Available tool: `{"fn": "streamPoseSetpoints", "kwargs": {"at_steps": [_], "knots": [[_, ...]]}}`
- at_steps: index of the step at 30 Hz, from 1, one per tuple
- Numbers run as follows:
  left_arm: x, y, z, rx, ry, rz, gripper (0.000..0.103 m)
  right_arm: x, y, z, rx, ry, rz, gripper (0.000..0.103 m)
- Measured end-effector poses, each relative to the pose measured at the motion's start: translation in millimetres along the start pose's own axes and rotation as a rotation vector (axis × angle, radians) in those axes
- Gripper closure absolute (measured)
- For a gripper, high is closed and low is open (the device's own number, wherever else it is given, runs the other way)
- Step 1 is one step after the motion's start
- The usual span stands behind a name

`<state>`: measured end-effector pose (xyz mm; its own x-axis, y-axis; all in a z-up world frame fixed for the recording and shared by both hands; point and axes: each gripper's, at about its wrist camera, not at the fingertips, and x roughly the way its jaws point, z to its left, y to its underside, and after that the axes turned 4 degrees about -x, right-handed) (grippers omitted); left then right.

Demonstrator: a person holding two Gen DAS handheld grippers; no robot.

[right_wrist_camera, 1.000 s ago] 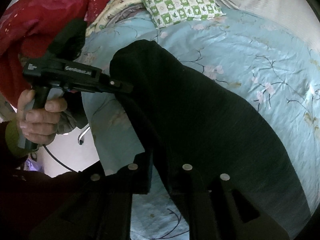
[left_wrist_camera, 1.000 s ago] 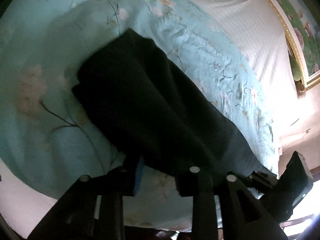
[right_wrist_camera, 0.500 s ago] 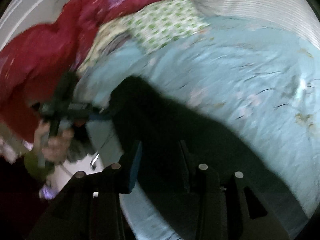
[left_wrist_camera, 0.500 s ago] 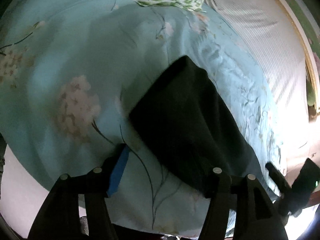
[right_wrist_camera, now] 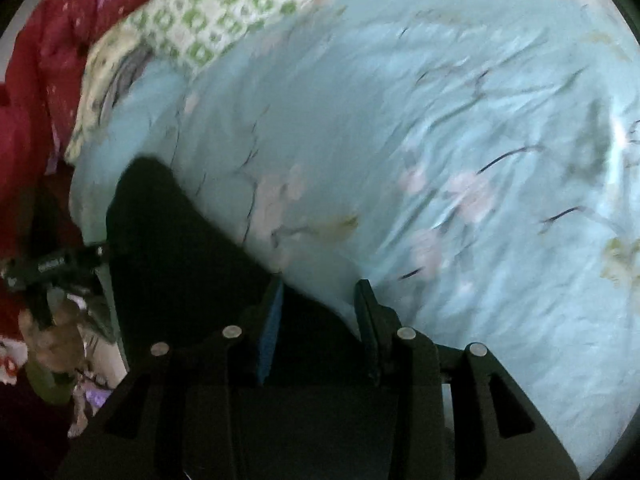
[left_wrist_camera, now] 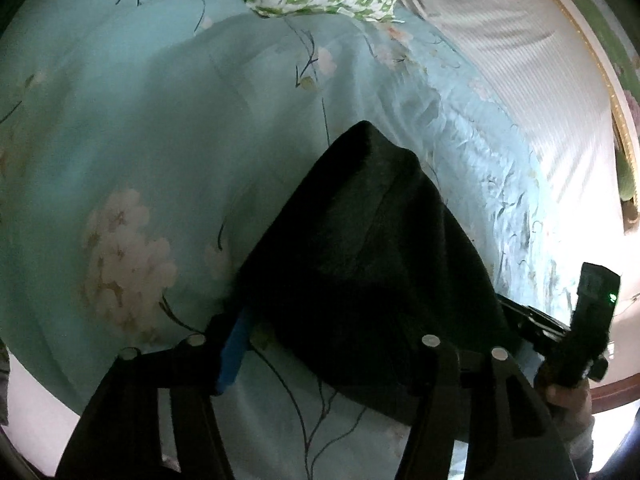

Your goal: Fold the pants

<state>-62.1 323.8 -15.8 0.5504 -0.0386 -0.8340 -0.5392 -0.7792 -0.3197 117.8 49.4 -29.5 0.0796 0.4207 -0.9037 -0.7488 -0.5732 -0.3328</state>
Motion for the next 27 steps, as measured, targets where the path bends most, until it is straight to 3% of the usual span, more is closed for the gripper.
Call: {"fn": "streamPoseSetpoints", "kwargs": {"at_steps": [5,9,17,27], "knots": [[3.9,3.1,-7.5,0.051,-0.023,-0.038,0.060,-0.4,9.4,17.8,-0.102,0.020,0.024,0.066],[-7.8,6.8,-13.3,0.081,0.009,-0.067,0.083,-8.7,7.3,30.5,-0.172,0.109,0.013,0.090],[-58.9,8.8,-23.8,0.151,0.134,-0.177,0.085,-72.0,-2.0,37.8,-0.168,0.223,-0.217,0.093],[-22.5,-11.9,-37.3,0.282,0.002,-0.209,0.083,-35.3,-12.7,21.7,-0.123,0.308,-0.239,0.093]]}}
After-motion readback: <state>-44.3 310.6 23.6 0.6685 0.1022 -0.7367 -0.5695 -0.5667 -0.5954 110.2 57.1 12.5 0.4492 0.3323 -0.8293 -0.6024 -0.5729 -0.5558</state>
